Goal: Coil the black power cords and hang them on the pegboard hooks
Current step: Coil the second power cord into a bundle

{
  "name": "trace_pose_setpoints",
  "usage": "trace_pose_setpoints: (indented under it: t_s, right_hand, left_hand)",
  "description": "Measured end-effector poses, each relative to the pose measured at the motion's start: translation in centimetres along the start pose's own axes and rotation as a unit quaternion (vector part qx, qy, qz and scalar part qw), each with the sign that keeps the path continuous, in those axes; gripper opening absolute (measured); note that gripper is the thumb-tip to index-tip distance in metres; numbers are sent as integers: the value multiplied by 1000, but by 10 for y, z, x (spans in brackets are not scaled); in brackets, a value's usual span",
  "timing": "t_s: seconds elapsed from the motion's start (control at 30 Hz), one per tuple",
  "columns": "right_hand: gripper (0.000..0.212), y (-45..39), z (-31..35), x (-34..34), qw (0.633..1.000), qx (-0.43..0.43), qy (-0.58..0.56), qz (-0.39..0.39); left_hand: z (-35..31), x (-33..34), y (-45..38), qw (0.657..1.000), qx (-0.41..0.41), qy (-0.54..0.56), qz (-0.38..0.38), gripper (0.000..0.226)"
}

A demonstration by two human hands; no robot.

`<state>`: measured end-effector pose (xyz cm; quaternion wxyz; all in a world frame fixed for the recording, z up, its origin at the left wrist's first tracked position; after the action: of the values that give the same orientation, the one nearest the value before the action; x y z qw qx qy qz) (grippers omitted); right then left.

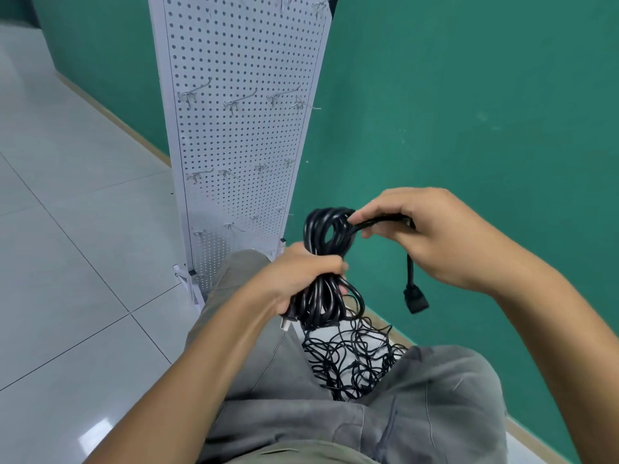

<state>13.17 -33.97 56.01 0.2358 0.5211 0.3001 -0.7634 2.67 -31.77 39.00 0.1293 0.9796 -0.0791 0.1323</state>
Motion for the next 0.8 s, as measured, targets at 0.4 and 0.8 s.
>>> trace_pose_setpoints:
  t_s: [0.4, 0.8]
  right_hand:
    - [21, -44, 7, 6, 978, -16, 99, 185]
    - [31, -35, 5, 16, 849, -268, 418, 182]
  left_hand:
    - [5, 30, 10, 960, 16, -248, 127, 16]
    - [-26, -2, 38, 915, -4, -340, 216, 23]
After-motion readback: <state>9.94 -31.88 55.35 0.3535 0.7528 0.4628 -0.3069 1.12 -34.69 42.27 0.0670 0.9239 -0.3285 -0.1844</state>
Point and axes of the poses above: each hand's wrist, its own y-axis away from the middle knuckle, its own x-axis out of the palm, z = x × y, the point moved 8 cm from there along -y, towards the middle knuckle, and after that the axes turned 3 degrees about y, right-handed, at the moved point
